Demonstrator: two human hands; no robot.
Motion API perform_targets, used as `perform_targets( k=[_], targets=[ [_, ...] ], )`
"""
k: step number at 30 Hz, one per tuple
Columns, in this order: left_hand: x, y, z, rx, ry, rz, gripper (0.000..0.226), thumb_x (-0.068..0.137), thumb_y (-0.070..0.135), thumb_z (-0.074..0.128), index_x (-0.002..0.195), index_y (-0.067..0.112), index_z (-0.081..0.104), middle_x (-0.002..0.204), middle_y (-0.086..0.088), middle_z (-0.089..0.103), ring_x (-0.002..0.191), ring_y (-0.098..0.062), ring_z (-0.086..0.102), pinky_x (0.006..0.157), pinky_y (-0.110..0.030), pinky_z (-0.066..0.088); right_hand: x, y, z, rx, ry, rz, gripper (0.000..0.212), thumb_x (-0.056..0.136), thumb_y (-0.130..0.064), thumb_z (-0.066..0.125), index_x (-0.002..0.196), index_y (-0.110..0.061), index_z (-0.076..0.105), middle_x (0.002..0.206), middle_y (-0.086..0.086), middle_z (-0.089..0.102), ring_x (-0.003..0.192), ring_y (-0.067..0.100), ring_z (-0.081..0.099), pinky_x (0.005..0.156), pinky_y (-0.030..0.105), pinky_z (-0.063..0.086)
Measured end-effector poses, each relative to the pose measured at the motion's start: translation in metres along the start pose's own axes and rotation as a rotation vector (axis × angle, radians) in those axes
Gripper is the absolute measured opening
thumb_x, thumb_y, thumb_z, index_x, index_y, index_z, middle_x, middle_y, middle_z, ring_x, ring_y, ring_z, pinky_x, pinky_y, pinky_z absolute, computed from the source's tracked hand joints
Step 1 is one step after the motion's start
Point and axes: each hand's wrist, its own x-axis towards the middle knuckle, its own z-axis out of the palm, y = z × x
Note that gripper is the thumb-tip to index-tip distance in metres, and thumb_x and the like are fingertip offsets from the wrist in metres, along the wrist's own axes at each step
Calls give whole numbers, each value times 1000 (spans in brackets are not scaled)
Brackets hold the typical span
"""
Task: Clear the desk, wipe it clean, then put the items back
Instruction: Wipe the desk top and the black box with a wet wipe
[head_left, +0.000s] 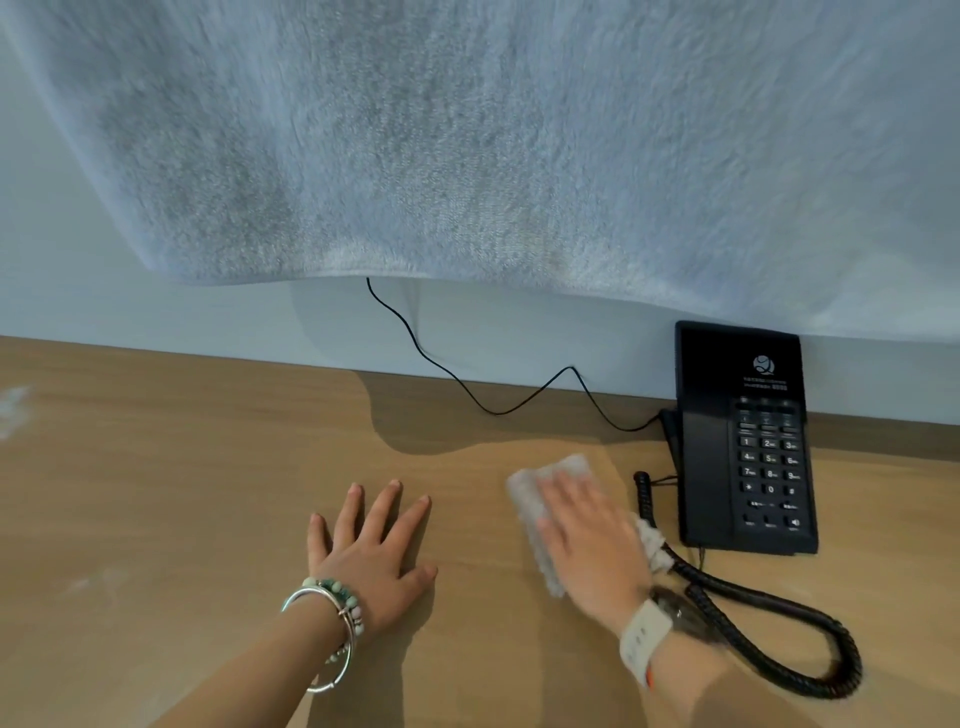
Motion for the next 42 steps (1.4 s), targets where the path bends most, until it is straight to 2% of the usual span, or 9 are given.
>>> perform_targets(
  k=[3,9,16,22,25,28,31,34,42],
  targets=[
    [-1,-1,3,17,15,12,65,90,65,22,143,48,-11,154,14,-21,142,-25,-22,113,-54,-7,15,10,-8,15,50,244,51,101,-41,12,150,-32,1,158,-8,-4,146,14,-5,119,39,2],
    [-10,-6,10,31,18,74,102,44,68,-12,144,45,-11,154,16,-18,143,-21,-18,113,-51,-6,-70,-42,14,63,-106,-136,60,89,-56,-4,148,-42,-1,139,-29,-20,129,-6,-22,108,26,-13],
    [-26,-5,18,96,16,152,105,45,66,-15,146,39,-10,155,13,-16,144,-21,-15,115,-48,-4,-86,20,6,-49,18,302,67,87,-54,-4,150,-33,2,158,-12,-5,146,11,-5,118,35,7],
    [-39,-6,12,71,34,206,88,64,67,-6,148,39,5,157,15,-5,145,-16,-6,117,-42,2,-130,-28,20,23,-117,-34,89,70,-66,-27,149,-38,3,153,-22,-7,142,4,-10,115,31,2],
    [-58,-12,13,64,96,241,103,51,65,-16,147,38,7,156,15,-3,145,-13,-5,115,-37,5,-128,26,16,-69,84,209,68,86,-49,-6,149,-30,14,154,-14,9,145,14,9,116,34,15],
    [-78,-21,24,43,161,229,100,54,64,-16,148,38,6,157,13,-4,145,-14,-10,115,-38,4,-134,27,19,-65,116,451,52,100,-39,13,151,-28,7,159,-7,4,146,16,4,119,36,12],
    [-94,-28,37,8,193,204,99,57,66,-12,149,34,7,157,11,-3,141,-12,-18,115,-39,3,-149,-37,29,40,-16,163,58,95,-50,1,150,-32,4,157,-14,-5,146,13,-3,118,37,7],
    [-111,-23,45,-13,223,161,99,58,66,-12,149,32,5,157,10,-5,137,-9,-22,115,-41,1,-170,-60,40,-29,66,-149,55,94,-46,9,147,-39,23,153,-22,7,144,9,16,114,38,21],
    [-176,-24,75,-4,203,-3,99,55,67,-17,147,30,-13,138,13,-33,129,-5,-29,115,-40,-6,-195,46,14,-19,120,419,51,101,-37,17,151,-29,8,159,-7,3,146,16,1,117,41,14]
  ],
)
